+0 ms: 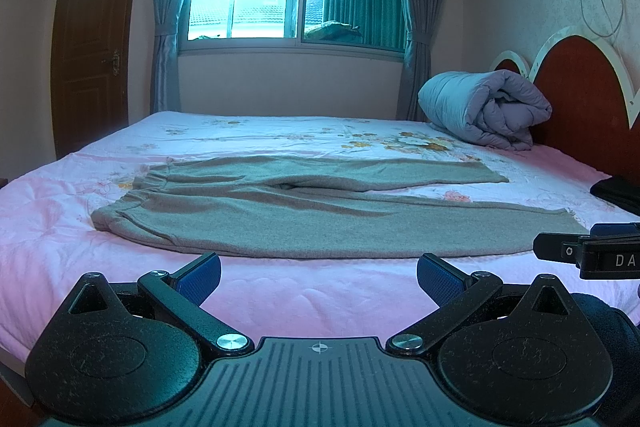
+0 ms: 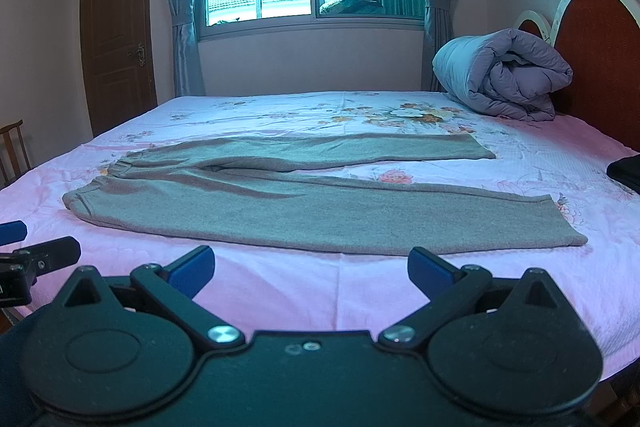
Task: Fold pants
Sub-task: 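Lower the left tool to the pants waistband and close on it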
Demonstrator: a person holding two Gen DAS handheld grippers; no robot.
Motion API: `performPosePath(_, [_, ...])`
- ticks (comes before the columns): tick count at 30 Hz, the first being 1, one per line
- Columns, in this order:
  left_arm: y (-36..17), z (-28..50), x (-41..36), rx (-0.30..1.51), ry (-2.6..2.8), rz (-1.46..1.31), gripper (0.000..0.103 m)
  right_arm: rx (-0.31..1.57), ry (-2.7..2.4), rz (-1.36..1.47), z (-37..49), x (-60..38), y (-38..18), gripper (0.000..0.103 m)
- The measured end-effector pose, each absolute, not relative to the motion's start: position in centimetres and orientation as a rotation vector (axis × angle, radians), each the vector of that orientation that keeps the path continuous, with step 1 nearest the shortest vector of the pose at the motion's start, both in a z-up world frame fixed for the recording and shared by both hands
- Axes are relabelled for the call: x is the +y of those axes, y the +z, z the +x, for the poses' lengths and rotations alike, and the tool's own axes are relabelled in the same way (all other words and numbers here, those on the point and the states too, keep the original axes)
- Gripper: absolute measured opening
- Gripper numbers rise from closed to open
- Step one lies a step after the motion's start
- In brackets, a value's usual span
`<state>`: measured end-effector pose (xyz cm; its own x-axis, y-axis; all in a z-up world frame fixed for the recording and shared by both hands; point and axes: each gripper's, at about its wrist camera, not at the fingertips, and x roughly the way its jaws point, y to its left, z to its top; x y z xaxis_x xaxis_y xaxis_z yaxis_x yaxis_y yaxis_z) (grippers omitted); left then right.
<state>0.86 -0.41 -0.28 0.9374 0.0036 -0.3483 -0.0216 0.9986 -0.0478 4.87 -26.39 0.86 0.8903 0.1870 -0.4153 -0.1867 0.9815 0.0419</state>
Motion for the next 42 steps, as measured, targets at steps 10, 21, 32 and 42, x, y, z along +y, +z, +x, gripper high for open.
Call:
performPosePath(10, [0.8, 1.6, 1.5, 0.353, 0.023, -0.095, 0.103, 0.389, 0.227, -0.003, 5.0, -26.7, 1.5, 0.097])
performPosePath(21, [3.4, 9.8, 13.2, 0.364, 0.196, -0.160, 0.103, 0.340, 0.217, 0.007, 14.0, -29.1, 5.6, 0.097])
performPosePath(32, [3.4, 24.2, 22.7, 0.457, 0.164, -0.127, 0.103, 0.333, 0.205, -0.025, 24.9, -27.6, 8.8, 0.097])
performPosePath(42, [-2.6, 40.5, 32.2, 0.603, 0.158, -0.114, 0.103, 0.397, 0.188, -0.048, 37.7, -24.1, 5.7, 0.097])
